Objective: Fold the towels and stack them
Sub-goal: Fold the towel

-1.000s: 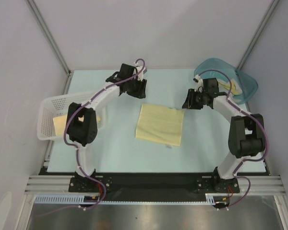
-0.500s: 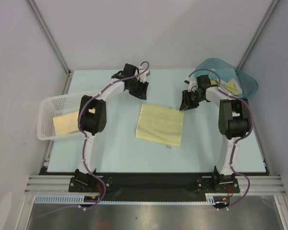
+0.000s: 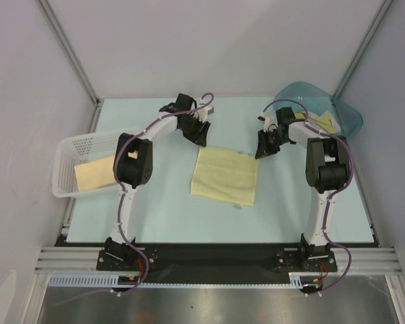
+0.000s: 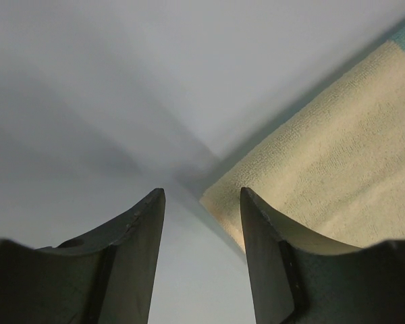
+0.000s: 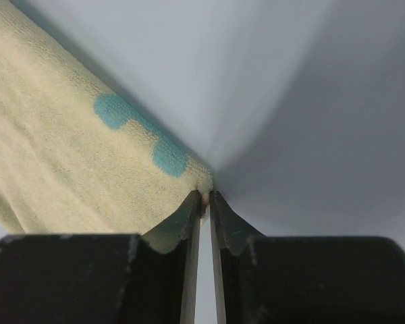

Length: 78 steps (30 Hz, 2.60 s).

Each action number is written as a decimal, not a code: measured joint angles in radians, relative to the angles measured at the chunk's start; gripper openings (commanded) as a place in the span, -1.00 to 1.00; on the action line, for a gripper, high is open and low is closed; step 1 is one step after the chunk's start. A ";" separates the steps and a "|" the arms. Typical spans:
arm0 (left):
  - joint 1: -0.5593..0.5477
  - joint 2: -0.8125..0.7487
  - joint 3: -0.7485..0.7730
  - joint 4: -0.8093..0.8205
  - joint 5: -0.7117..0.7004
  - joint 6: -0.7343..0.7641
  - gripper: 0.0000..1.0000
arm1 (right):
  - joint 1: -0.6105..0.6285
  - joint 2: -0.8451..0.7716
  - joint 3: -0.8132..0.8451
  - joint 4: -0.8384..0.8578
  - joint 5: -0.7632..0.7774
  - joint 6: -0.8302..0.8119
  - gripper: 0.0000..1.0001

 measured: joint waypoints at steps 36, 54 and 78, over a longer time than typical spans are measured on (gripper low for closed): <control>-0.037 0.129 0.185 -0.144 -0.008 0.049 -0.99 | -0.001 0.035 0.042 -0.007 -0.029 -0.020 -1.00; -0.032 -0.202 0.040 0.057 -0.127 -0.038 -0.99 | 0.018 -0.245 0.055 0.167 0.144 0.004 -1.00; -0.225 -0.959 -0.433 0.018 -0.198 -0.097 -0.99 | 0.123 -1.032 -0.234 0.072 0.229 0.071 -1.00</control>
